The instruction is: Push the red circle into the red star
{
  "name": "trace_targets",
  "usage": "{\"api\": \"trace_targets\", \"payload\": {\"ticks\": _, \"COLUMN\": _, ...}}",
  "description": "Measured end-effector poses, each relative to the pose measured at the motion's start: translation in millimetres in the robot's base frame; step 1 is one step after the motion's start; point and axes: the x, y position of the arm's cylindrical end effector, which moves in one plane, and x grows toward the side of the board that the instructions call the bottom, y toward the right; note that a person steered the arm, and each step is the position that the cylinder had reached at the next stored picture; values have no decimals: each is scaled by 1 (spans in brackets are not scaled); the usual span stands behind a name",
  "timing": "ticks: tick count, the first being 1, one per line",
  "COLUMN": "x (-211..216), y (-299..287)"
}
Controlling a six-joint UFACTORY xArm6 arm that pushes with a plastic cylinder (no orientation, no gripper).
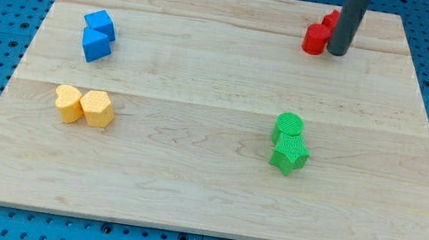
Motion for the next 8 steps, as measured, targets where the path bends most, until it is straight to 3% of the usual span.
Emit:
{"api": "trace_targets", "payload": {"ticks": 1, "x": 22, "y": -39}}
{"api": "trace_targets", "payload": {"ticks": 2, "x": -3, "y": -81}}
{"api": "trace_targets", "payload": {"ticks": 3, "x": -22, "y": -47}}
{"api": "trace_targets", "payload": {"ticks": 6, "x": 21, "y": -62}}
{"api": "trace_targets", "payload": {"ticks": 8, "x": 22, "y": -73}}
